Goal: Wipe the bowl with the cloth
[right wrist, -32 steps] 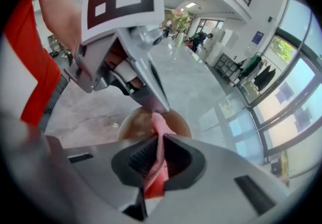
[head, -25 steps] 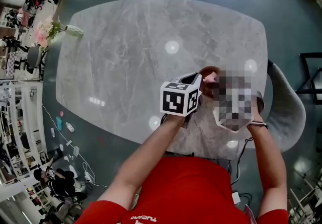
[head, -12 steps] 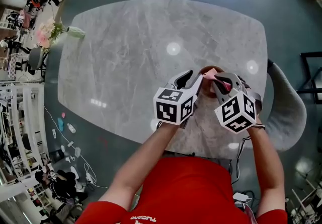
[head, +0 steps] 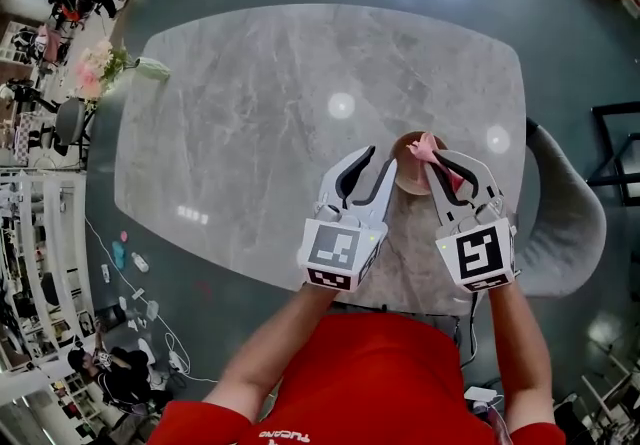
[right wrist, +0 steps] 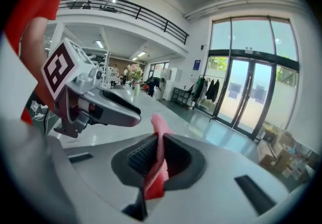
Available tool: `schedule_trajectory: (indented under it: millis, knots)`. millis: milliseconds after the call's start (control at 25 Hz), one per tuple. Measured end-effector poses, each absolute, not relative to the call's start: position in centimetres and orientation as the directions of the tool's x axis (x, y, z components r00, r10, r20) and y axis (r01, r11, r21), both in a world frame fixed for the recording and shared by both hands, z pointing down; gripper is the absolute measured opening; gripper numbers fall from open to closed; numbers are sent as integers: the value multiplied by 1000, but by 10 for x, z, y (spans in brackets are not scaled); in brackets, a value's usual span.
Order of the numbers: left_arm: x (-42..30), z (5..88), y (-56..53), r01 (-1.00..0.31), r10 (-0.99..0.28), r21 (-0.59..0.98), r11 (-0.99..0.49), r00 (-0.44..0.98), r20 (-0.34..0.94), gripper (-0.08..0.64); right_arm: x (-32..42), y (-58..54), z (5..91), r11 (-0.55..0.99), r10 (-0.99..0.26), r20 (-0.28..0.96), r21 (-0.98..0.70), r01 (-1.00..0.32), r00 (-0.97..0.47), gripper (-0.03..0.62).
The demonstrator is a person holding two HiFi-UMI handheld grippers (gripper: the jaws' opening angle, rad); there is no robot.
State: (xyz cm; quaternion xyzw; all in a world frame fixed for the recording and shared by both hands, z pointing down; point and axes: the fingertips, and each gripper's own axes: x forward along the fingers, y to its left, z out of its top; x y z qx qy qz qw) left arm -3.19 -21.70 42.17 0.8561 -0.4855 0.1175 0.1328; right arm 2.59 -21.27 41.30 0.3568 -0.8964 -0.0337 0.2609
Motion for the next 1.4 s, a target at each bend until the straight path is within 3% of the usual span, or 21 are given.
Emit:
schedule_trajectory:
  millis: [120, 200, 280, 440, 760, 1160, 1400]
  knots:
    - [-35, 407, -209, -865, -817, 77, -496, 495, 295, 117, 39, -208, 391, 689, -716, 379, 246, -682, -587, 21]
    - [-38, 399, -205, -873, -834, 67, -483, 481, 270, 75, 52, -203, 385, 652, -746, 365, 228, -723, -557, 21]
    - [-39, 390, -201, -879, -849, 58, -474, 473, 236, 12, 69, -198, 386, 613, -769, 383, 217, -760, -511, 21]
    - [-36, 381, -191, -869, -844, 47, -493, 490, 219, 5, 104, -191, 412, 542, -786, 477, 223, -810, -395, 21]
    - [-26, 390, -175, -849, -825, 17, -528, 517, 229, 5, 124, -189, 489, 571, -697, 670, 303, -763, -255, 21]
    - [-21, 405, -168, -828, -792, 64, -557, 553, 260, 5, 120, -214, 538, 606, -578, 794, 265, -750, -187, 21]
    - [-23, 408, -167, -826, -787, 79, -557, 557, 265, 5, 113, -207, 546, 616, -511, 816, 129, -777, -270, 144]
